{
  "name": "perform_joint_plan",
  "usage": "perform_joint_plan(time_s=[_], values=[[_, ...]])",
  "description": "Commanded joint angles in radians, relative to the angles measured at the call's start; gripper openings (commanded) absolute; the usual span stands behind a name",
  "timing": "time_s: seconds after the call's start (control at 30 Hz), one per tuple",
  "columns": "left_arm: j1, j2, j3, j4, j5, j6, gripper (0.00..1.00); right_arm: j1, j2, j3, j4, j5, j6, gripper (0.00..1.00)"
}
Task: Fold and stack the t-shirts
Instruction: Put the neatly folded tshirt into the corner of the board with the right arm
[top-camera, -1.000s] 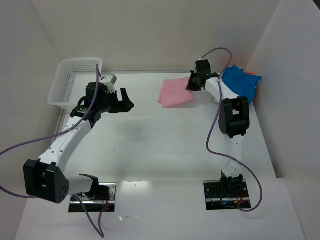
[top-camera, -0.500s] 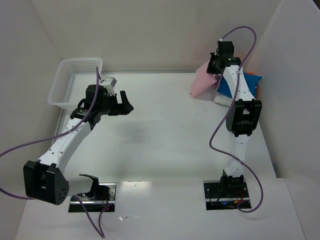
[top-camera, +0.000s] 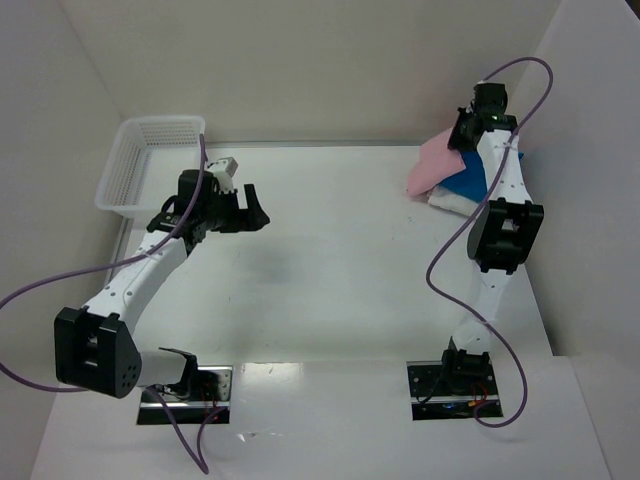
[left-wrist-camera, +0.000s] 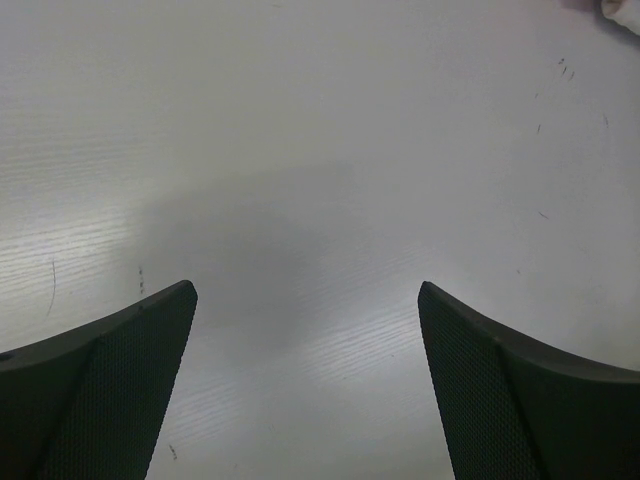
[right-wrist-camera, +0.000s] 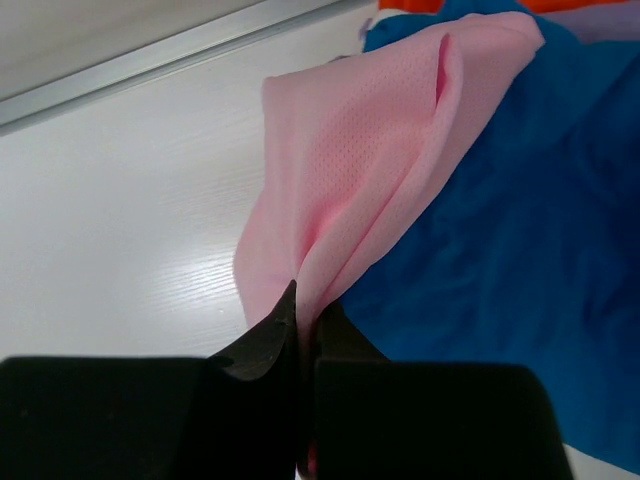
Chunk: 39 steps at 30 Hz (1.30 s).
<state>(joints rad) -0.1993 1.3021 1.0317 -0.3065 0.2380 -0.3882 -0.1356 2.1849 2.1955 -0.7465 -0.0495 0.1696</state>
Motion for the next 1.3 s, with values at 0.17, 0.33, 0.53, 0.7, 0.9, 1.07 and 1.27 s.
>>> perform_joint_plan(time_s=[0.17, 0.33, 0.53, 0.7, 0.9, 1.07, 1.27], values=[[0.006, 0.022, -0.002, 0.03, 0.041, 0.02, 0.99, -0.077, -0.083, 0.092, -0.016, -0.044, -0.022, 0.0], [0.006, 0.029, -0.002, 0.03, 0.052, 0.02, 0.99, -0.099, -0.1, 0.113, -0.016, -0.044, -0.022, 0.0], [0.006, 0.04, -0.002, 0.04, 0.069, 0.02, 0.99, -0.139, -0.111, 0.133, -0.016, -0.025, -0.022, 0.0], [0.006, 0.06, -0.002, 0.04, 0.08, 0.013, 0.99, -0.16, -0.122, 0.133, -0.016, -0.001, -0.022, 0.0], [0.006, 0.06, -0.002, 0.04, 0.08, 0.011, 0.99, -0.17, -0.132, 0.133, -0.016, 0.056, -0.022, 0.0], [0.006, 0.06, -0.002, 0.04, 0.089, 0.011, 0.99, -0.178, -0.157, 0.091, -0.016, 0.115, -0.022, 0.0], [0.006, 0.069, -0.002, 0.04, 0.096, 0.011, 0.99, -0.2, -0.166, 0.041, 0.002, 0.163, -0.012, 0.01]])
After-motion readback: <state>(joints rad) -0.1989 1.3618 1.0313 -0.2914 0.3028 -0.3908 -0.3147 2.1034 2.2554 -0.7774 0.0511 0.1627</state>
